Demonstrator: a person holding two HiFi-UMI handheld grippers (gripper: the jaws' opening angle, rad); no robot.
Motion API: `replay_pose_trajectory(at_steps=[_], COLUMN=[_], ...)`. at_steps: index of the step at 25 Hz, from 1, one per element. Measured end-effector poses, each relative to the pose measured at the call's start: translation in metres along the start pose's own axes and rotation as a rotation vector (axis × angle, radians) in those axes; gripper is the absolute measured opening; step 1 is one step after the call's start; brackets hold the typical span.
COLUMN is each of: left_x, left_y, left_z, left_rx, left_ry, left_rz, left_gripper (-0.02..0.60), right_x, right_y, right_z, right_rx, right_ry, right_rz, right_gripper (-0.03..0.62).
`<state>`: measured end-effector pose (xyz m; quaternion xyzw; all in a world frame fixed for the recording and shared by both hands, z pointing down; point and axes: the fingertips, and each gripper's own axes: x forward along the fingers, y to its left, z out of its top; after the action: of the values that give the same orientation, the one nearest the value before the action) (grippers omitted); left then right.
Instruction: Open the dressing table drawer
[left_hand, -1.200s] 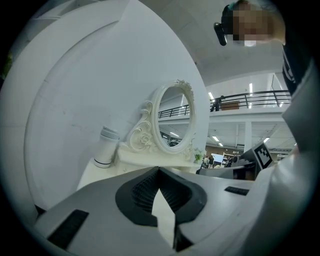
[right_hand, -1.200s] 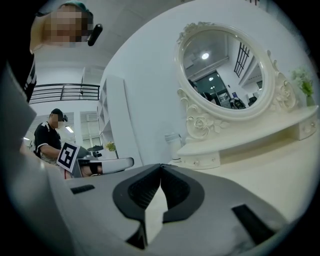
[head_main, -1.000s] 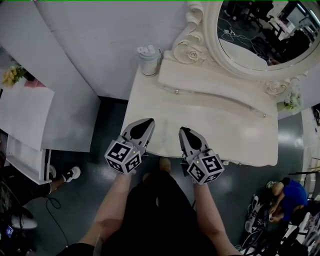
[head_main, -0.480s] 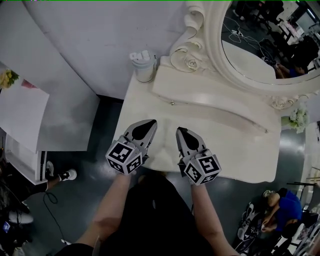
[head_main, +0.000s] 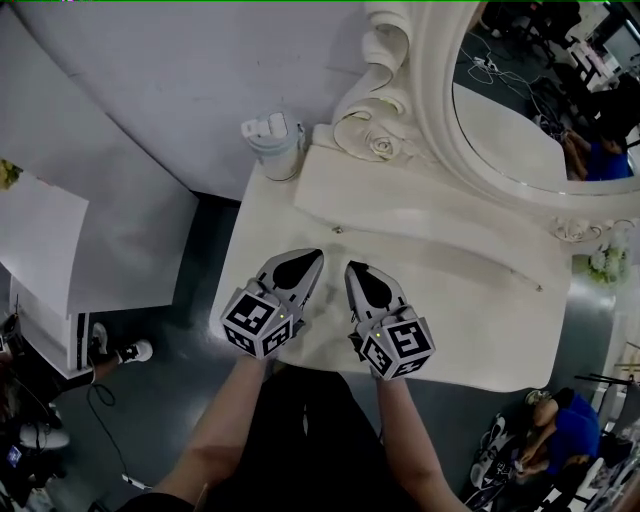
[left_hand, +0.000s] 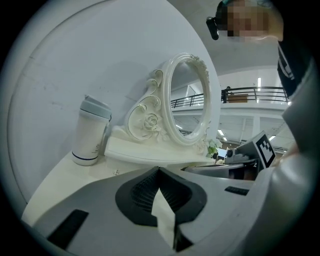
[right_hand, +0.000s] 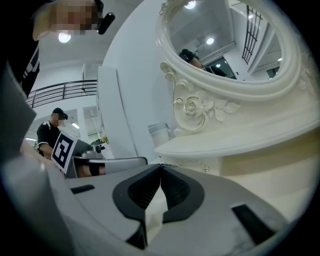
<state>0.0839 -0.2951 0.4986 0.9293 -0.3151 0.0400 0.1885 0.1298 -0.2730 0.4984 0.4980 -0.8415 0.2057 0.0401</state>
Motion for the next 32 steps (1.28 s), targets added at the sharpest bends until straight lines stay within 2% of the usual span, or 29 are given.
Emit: replay_pose_trajectory(at_steps=[7, 9, 12, 21, 30, 32], left_x=[0.025, 0.03, 0.037, 0.061, 0.077, 0.079], left_y=[0.011, 0.014, 0.02, 0.031, 0.036, 0.037], left_z=[-0.013, -0.016, -0.022, -0.032, -0.041, -0.041], left_rx=[-0.005, -0.02, -0.028, -0.068, -0.063, -0.067], left_ry=[0.028, 0.033, 0.044, 0.125, 0.232, 0.244], left_rz=[0.028, 0.041, 0.072, 0.152, 0.228, 0.236], left_gripper=[0.006, 0.049, 0.049, 0.155, 0.155, 0.126], right_x=[0.016, 0.018, 0.023, 0.026, 0.021, 0.021], right_y=[-0.017, -0.022, -0.028, -0.039, -0.05, -0.05], right_z=[-0.011, -0.013, -0.016, -0.021, -0.026, -0.026], right_rx=[0.017, 0.023, 0.033, 0.084, 0.119, 0.12], right_ry=[0.038, 0.046, 0.049, 0.043, 0.038, 0.039], right_rz=[-0.021, -0.03, -0.035, -0.034, -0.039, -0.035], right_gripper=[0.005, 0.005, 0.005, 0.005, 0.005, 0.005])
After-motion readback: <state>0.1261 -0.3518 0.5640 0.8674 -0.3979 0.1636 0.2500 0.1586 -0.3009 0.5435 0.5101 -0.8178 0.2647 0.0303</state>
